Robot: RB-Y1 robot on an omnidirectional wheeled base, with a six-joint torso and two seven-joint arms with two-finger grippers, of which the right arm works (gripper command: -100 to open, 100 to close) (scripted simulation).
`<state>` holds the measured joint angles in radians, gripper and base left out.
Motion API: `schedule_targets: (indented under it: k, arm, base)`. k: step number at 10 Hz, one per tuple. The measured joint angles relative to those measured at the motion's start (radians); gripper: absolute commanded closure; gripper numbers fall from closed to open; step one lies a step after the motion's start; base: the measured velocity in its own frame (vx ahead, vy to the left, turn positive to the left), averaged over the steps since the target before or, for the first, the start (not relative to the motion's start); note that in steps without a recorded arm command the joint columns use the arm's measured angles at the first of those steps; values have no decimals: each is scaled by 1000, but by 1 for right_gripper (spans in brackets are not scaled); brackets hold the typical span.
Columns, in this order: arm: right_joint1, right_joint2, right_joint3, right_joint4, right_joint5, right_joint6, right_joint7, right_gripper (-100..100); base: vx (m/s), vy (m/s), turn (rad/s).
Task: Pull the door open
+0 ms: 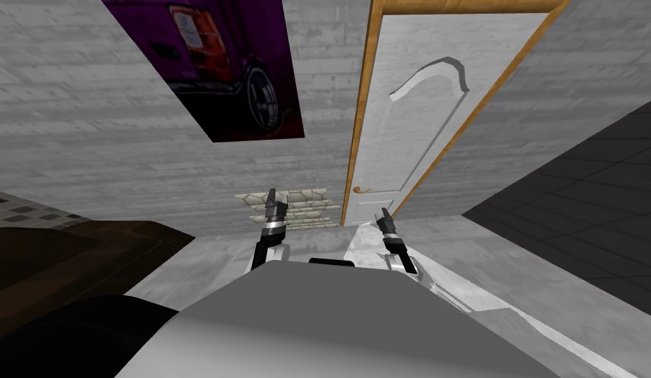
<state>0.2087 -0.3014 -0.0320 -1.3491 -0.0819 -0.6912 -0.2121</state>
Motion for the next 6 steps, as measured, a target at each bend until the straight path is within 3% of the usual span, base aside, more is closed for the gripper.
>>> schedule_targets:
  k: [4, 6]
  arm:
    - [-28, -26, 0, 88, -1, -15, -16, -100]
    - [-56, -39, 2, 154, 0, -27, -21, -100]
  base:
    - [57, -26, 101]
    - [80, -29, 118]
